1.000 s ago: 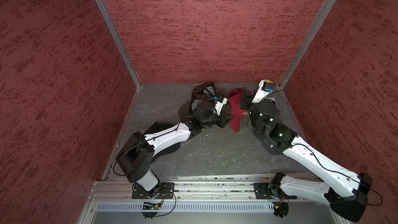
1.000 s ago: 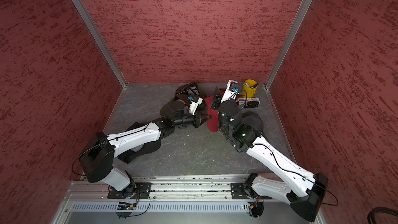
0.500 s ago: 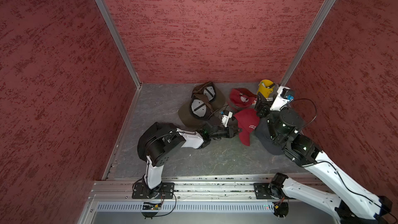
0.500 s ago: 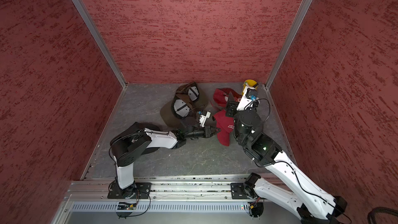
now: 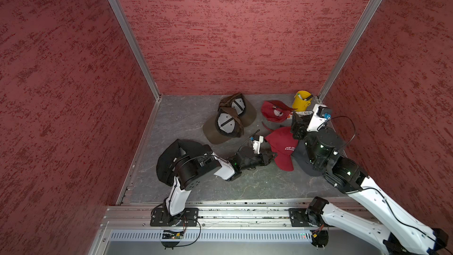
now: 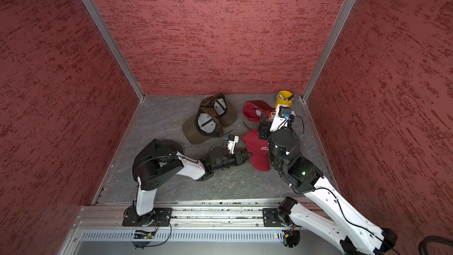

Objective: Open the adjustable buckle of the baseball cap
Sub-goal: Place the baseball cap at the center of the board.

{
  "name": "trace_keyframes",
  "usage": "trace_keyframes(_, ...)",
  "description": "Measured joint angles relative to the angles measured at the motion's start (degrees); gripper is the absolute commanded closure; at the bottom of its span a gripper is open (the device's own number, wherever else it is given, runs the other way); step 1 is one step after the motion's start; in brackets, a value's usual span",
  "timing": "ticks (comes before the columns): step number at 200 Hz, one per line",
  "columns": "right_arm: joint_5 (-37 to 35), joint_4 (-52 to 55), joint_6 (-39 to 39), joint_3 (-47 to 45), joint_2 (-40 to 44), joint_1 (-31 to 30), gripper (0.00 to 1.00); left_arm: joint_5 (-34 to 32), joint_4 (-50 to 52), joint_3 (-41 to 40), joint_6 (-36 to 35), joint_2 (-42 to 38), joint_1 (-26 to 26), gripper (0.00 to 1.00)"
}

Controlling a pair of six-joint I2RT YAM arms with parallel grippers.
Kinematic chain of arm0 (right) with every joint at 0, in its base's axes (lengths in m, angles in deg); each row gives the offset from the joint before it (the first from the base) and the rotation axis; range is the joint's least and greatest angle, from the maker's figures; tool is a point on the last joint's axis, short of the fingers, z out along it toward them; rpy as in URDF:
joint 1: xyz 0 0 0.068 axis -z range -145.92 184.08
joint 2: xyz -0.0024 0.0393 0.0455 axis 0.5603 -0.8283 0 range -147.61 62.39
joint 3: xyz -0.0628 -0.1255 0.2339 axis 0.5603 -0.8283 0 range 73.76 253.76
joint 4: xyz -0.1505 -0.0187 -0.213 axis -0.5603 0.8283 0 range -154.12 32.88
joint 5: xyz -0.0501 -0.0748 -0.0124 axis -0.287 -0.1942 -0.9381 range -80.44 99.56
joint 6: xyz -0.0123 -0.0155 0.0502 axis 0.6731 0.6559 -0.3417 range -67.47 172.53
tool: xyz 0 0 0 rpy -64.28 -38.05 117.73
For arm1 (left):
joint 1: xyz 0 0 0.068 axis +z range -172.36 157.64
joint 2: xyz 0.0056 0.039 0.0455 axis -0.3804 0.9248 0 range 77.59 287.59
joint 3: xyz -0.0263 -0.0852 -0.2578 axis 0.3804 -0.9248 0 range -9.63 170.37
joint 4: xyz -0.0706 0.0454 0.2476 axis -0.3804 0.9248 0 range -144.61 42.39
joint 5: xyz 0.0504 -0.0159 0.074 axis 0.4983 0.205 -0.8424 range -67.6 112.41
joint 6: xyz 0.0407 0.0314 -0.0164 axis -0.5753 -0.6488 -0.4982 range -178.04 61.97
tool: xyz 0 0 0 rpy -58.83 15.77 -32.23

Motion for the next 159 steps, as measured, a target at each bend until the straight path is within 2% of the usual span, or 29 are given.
trace_keyframes(40,1.5,0.2,0.0,-0.3,-0.2,0.0,0.31,-4.6,2.9,-2.5,0.0,-1.8,-1.2,0.98)
trace_keyframes(61,2.1,0.4,0.0,-0.5,-0.3,0.0,0.31,-6.1,8.1,-1.5,-1.3,-3.3,-2.3,0.74)
trace_keyframes(74,2.2,0.5,0.0,-0.8,-0.2,0.0,0.31,-6.9,11.9,-0.8,-2.4,-3.7,-3.6,0.64)
trace_keyframes(124,3.5,0.6,-0.3,-3.0,-0.9,0.4,0.3,-10.3,26.8,-0.9,-4.5,-4.9,-6.0,0.43)
trace_keyframes(159,5.4,0.1,-0.7,-4.1,-2.6,1.0,0.3,-13.0,37.5,0.7,-7.0,-8.7,-7.4,0.16)
